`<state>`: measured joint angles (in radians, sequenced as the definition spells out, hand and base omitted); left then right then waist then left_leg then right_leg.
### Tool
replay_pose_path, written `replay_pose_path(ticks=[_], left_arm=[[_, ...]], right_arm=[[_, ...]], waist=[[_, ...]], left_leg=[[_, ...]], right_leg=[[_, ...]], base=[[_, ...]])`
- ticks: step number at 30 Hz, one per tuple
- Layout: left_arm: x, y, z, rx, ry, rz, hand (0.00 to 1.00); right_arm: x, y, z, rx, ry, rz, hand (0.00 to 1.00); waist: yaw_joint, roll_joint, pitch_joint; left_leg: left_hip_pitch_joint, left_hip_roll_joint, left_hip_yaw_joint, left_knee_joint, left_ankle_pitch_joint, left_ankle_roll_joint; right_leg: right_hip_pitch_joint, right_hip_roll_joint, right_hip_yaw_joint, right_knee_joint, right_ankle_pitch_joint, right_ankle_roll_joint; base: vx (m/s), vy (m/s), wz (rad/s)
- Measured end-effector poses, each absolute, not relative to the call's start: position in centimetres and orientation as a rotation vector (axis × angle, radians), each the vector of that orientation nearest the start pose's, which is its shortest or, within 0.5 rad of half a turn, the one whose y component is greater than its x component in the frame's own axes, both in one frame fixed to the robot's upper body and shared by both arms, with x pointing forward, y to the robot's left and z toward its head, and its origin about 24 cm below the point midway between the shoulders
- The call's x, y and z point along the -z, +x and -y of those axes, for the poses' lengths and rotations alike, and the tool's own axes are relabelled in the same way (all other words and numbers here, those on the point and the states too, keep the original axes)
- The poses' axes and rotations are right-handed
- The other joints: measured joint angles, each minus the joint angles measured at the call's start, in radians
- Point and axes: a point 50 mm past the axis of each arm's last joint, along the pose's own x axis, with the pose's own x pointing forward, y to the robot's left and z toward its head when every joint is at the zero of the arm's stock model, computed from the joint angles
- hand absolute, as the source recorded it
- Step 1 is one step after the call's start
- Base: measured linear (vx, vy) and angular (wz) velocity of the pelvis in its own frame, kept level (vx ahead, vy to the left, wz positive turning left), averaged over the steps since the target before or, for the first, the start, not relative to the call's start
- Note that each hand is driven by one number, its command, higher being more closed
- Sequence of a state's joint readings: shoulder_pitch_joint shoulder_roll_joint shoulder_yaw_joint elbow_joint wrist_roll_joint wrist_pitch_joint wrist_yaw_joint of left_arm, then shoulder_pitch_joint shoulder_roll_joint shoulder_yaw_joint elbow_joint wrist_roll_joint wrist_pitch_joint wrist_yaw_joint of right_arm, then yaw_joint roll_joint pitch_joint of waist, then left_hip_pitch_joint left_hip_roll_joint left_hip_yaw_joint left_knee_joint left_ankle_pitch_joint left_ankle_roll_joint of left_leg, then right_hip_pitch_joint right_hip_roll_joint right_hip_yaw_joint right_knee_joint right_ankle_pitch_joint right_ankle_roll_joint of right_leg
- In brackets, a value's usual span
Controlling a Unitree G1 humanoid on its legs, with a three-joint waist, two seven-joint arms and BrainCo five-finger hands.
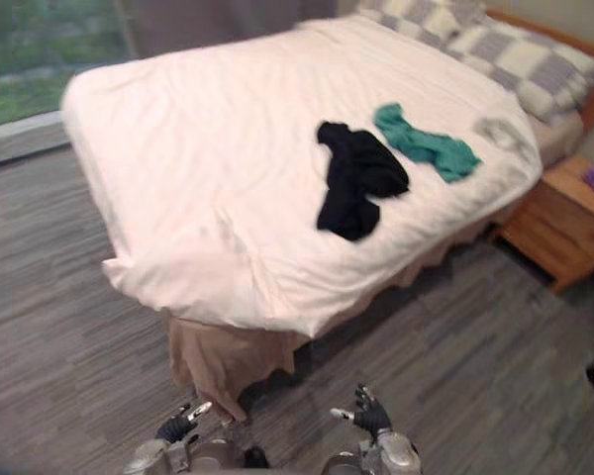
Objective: Tidy the bed and pick cloth on bed and put in laundry
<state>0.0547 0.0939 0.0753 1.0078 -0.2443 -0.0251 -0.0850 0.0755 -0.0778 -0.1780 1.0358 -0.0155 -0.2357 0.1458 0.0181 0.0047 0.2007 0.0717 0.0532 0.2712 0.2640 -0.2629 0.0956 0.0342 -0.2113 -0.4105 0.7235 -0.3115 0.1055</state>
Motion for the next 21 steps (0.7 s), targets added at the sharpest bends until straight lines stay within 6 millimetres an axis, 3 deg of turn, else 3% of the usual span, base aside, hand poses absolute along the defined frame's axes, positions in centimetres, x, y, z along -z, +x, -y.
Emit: replay_pose_path(ticks=[3,4,5,6,7,9,11,14,17,19,20,21], left_arm=[[15.5,11.4,-19.5,-0.164,-0.216,-1.016,0.0],[15.5,11.4,-19.8,-0.164,-0.211,-1.015,0.0],[15.4,11.4,-20.3,-0.17,-0.201,-1.008,0.0],[15.3,11.4,-20.9,-0.188,-0.199,-1.001,0.0],[15.4,11.1,-20.7,-0.205,-0.218,-1.006,0.0],[15.8,10.1,-19.5,-0.225,-0.275,-1.018,0.0],[15.9,9.9,-19.2,-0.224,-0.284,-1.026,0.0],[15.9,9.6,-19.4,-0.239,-0.287,-1.024,0.0],[15.9,9.4,-20.4,-0.287,-0.307,-1.014,0.0],[15.7,9.4,-21.1,-0.319,-0.316,-1.005,0.0],[15.7,9.4,-21.3,-0.34,-0.338,-0.999,0.0],[15.7,9.6,-21.1,-0.356,-0.366,-0.995,0.0]], right_arm=[[15.0,10.0,20.8,0.191,0.11,-0.871,0.0],[15.4,8.5,20.5,0.238,0.149,-0.896,0.0],[15.5,7.9,20.1,0.255,0.17,-0.905,0.0],[15.8,7.0,19.6,0.267,0.193,-0.927,0.0],[15.9,6.7,19.5,0.274,0.206,-0.938,0.0],[15.6,6.9,20.8,0.282,0.171,-0.909,0.0],[15.5,7.0,20.8,0.279,0.172,-0.895,0.0],[15.6,7.1,20.3,0.237,0.184,-0.894,0.0],[15.8,7.1,19.7,0.208,0.198,-0.909,0.0],[16.0,7.1,19.1,0.209,0.219,-0.922,0.0],[15.9,7.2,19.1,0.218,0.229,-0.917,0.0],[15.8,7.5,19.7,0.232,0.219,-0.913,0.0]], waist=[[-0.017,-0.017,-0.007],[-0.025,-0.05,-0.014],[-0.023,-0.083,-0.022],[-0.011,-0.111,-0.026],[0.003,-0.083,-0.034],[-0.003,-0.031,-0.06],[-0.017,-0.022,-0.064],[-0.008,-0.027,-0.062],[-0.009,-0.059,-0.052],[-0.013,-0.083,-0.046],[-0.014,-0.078,-0.041],[-0.019,-0.066,-0.035]], left_leg=[[0.019,-0.011,-0.174,-0.057,0.025,-0.035],[0.014,-0.042,-0.24,-0.075,0.044,-0.069],[0.012,-0.059,-0.253,-0.079,0.048,-0.079],[0.015,-0.074,-0.259,-0.078,0.048,-0.096],[0.012,-0.05,-0.25,-0.073,0.051,-0.117],[0.0,0.001,-0.229,-0.105,0.068,-0.149],[0.02,0.017,-0.227,-0.145,0.094,-0.166],[0.077,0.034,-0.228,-0.206,0.12,-0.18],[0.076,0.03,-0.212,-0.192,0.132,-0.18],[0.025,0.02,-0.139,-0.112,0.128,-0.175],[-0.006,0.027,-0.069,-0.045,0.098,-0.145],[-0.022,0.03,-0.044,-0.018,0.084,-0.141]], right_leg=[[-0.064,0.036,0.184,-0.191,0.011,0.014],[-0.061,0.034,0.273,-0.336,0.089,0.014],[-0.06,0.026,0.307,-0.399,0.164,0.007],[-0.054,0.008,0.313,-0.412,0.144,0.012],[-0.05,0.021,0.297,-0.414,0.138,0.008],[-0.039,0.063,0.263,-0.471,0.144,-0.007],[-0.012,0.078,0.238,-0.496,0.148,-0.012],[0.05,0.099,0.217,-0.548,0.158,-0.028],[0.1,0.082,0.168,-0.587,0.161,-0.025],[0.112,0.053,0.122,-0.587,0.162,-0.024],[0.114,0.046,0.099,-0.581,0.161,-0.023],[0.113,0.044,0.092,-0.568,0.159,-0.02]], base=[[0.14,-0.278,1.78],[0.17,-0.389,2.08],[0.18,-0.381,1.51],[0.15,-0.304,0.53],[0.19,-0.306,0.35],[0.19,-0.208,0.16],[0.18,-0.157,0.29],[0.12,-0.068,0.21],[0.04,-0.018,0.37],[-0.02,0.026,0.58],[-0.04,0.041,0.54],[-0.05,0.07,0.39]])
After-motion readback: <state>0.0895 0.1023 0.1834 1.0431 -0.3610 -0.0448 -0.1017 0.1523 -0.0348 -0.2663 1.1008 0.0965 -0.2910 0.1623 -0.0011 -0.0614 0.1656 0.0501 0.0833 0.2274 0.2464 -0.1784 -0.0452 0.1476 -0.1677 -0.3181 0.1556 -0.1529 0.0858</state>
